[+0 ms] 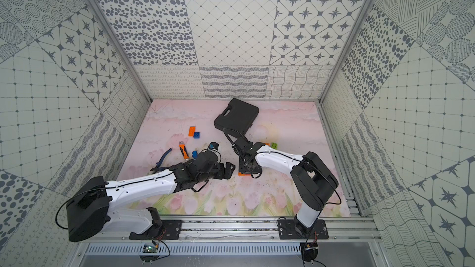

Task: Assemble the number 5 with lego
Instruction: Assemble the lego brick with the lego brick.

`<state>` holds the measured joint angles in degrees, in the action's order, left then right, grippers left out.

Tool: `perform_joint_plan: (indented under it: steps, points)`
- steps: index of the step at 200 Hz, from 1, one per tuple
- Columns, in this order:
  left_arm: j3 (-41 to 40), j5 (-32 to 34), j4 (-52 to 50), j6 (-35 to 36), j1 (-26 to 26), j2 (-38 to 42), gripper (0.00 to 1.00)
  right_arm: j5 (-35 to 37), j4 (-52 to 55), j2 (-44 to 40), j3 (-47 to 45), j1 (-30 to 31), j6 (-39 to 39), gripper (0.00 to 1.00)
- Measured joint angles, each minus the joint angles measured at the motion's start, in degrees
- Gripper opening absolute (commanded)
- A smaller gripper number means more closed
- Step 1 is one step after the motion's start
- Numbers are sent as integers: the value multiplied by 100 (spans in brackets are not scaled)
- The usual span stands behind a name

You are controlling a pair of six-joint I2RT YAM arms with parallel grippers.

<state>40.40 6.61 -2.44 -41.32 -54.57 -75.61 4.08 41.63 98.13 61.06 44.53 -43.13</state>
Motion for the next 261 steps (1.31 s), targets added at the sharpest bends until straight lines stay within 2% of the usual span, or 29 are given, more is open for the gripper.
perform_joint_plan:
  steps: [261]
  points:
    - [39,129,9,96,0,44,100,-157,136,92,127,-42,15,27]
